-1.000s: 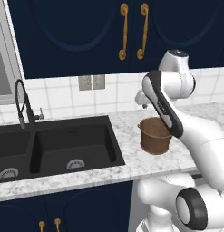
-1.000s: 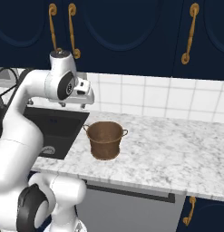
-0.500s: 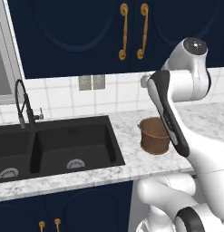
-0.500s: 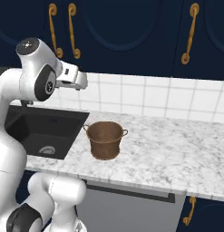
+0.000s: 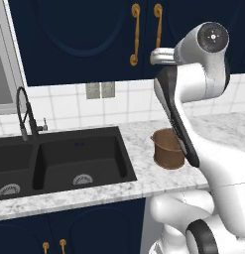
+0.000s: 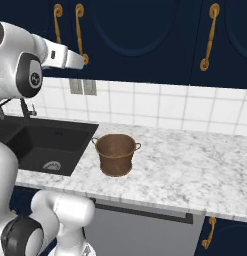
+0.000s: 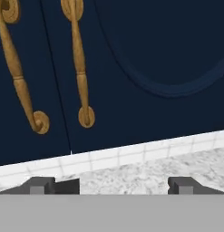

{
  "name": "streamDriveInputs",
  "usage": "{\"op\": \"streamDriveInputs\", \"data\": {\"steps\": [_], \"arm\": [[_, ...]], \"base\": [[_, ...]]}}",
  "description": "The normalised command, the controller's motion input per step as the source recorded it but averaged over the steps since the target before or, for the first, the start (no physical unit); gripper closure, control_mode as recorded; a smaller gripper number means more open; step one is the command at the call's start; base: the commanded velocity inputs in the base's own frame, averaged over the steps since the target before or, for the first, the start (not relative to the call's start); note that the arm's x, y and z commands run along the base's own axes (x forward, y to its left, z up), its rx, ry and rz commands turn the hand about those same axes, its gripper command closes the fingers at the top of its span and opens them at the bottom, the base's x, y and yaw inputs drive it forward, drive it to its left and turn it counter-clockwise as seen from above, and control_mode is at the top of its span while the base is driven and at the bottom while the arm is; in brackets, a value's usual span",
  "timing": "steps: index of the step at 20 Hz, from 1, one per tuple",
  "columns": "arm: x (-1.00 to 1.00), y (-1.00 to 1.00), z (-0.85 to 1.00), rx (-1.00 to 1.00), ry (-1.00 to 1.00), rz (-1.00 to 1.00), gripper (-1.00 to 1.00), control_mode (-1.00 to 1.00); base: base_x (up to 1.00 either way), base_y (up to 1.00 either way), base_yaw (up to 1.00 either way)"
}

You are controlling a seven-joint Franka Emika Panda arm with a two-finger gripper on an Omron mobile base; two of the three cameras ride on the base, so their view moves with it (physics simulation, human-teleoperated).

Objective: Open the cabinet, pick up the bread from the cabinet and place it in the basket. Then move the basket to the dining counter.

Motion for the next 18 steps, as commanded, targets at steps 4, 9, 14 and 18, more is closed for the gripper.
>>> {"op": "streamDriveInputs", "data": {"steps": [4,9,14,18], "arm": [[0.33,-0.02,0.74,0.0,0.02,0.0,-1.0,-1.0],[0.47,0.0,0.09,0.0,0.17,0.12,-1.0,-1.0],[0.32,0.01,0.0,0.0,0.0,0.0,-1.0,-1.0],[0.47,0.14,0.0,0.0,-0.03,0.0,-1.0,-1.0]], "base": [[0.0,0.0,0.0],[0.0,0.0,0.0],[0.0,0.0,0.0],[0.0,0.0,0.0]]}}
